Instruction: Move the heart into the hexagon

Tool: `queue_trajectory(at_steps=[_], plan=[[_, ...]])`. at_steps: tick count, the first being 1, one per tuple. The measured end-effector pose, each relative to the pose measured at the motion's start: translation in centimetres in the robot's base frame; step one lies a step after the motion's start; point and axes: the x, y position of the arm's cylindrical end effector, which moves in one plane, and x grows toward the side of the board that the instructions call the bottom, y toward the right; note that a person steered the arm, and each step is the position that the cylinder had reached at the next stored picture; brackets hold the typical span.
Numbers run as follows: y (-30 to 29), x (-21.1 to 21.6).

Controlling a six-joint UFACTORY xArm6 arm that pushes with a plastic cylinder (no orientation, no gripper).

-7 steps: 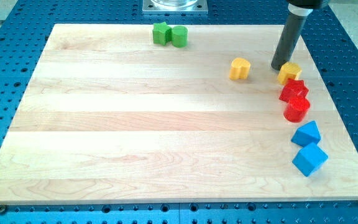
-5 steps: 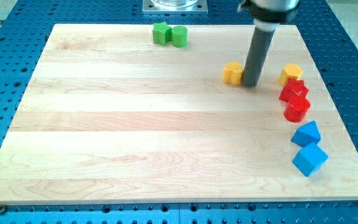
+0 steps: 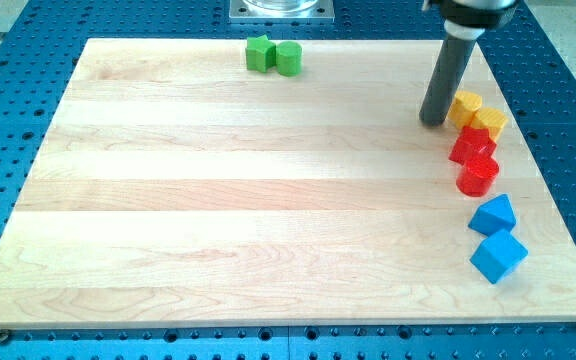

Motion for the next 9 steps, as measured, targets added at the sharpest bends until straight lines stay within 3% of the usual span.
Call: queue_trajectory(at_steps=[1, 2, 3, 5, 9], plan=[[2.8, -4.9], [12.4, -0.7], [11.1, 4.3], [7.8, 5.7], [8.1, 3.1]])
